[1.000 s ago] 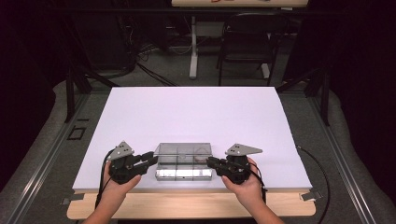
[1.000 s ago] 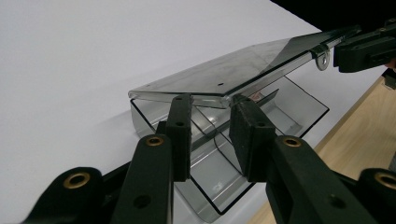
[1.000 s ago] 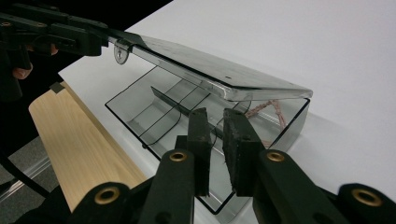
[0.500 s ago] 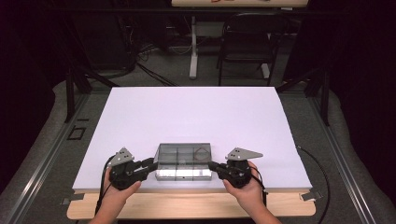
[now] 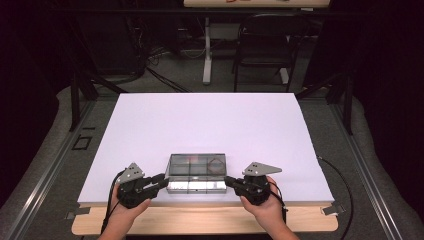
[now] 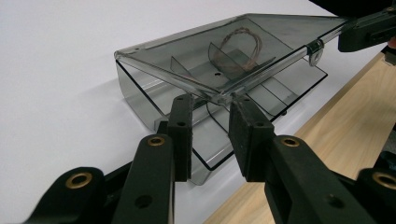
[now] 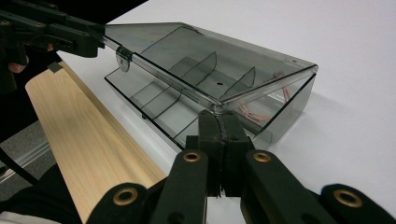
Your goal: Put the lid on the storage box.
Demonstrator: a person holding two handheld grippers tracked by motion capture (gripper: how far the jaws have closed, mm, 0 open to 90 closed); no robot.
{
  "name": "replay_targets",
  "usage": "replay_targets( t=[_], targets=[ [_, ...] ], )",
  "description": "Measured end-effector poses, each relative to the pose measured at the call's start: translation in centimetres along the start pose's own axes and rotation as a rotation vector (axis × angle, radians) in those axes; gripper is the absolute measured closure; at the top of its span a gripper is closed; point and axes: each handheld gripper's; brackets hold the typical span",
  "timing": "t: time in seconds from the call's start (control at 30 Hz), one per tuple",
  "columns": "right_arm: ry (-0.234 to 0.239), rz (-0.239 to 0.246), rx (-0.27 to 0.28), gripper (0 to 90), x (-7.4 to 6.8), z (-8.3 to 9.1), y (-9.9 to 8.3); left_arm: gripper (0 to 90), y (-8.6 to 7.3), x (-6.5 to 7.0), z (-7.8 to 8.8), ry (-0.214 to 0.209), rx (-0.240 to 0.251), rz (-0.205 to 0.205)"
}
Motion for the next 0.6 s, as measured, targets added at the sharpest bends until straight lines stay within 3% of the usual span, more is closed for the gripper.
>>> replay_targets(
  t=[0.3, 0.6],
  targets=[
    [-0.001, -0.005, -0.014, 84.3, 0.34, -0.17, -0.46, 70.7, -0.38, -0.04, -0.17, -0.005, -0.013, 0.011],
    [0.006, -0.008, -0.028, 73.2, 0.47, -0.50, -0.88, 68.0, -0.87, -0.34, -0.64, -0.006, -0.031, 0.012]
  ],
)
Point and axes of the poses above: each handheld gripper's, and its own axes: z roughly backward along the jaws, y roughly out of its top, x roughly to its right, and after that the axes turned 3 degrees about -y, right-handed
